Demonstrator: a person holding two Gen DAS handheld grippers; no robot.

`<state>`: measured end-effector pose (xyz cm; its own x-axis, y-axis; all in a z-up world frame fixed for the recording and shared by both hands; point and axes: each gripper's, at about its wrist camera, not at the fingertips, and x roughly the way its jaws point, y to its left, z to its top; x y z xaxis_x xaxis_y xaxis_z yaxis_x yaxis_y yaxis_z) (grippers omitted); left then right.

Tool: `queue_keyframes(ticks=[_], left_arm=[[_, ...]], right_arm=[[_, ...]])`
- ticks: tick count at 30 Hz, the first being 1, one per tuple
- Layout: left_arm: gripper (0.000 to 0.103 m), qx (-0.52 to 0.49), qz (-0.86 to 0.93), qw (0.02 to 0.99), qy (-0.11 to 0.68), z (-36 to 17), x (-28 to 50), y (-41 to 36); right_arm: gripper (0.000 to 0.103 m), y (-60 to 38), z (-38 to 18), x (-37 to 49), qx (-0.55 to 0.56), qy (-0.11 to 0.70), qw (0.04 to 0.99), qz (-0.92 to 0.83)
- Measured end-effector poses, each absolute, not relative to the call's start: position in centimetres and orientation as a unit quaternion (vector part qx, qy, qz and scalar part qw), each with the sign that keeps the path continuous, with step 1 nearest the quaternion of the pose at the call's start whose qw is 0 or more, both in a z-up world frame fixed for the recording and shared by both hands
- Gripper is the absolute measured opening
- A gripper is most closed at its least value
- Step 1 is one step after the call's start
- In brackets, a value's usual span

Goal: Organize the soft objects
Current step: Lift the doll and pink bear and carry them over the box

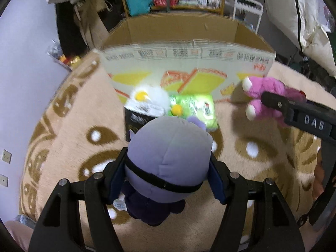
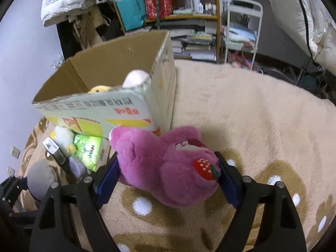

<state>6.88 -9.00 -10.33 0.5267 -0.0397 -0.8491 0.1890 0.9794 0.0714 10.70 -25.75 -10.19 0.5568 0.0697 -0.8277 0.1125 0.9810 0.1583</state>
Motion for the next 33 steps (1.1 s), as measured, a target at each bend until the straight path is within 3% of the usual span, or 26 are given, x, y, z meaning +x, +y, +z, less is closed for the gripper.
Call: queue_keyframes(ticks=[25, 33], left_arm=[[0.067, 0.074, -0.035, 0.958, 0.274, -1.5, 3.8, -4.9], [0.067, 0.068, -0.032, 0.968, 0.241, 0.2, 4.1, -4.1]], right_arm=[[0.088, -24.1, -0.9, 5.6, 0.053, 0.308, 0.95, -0.006], [0.088, -23.8, 1.5, 4.8, 0.05, 0.253, 0.966, -0.006]])
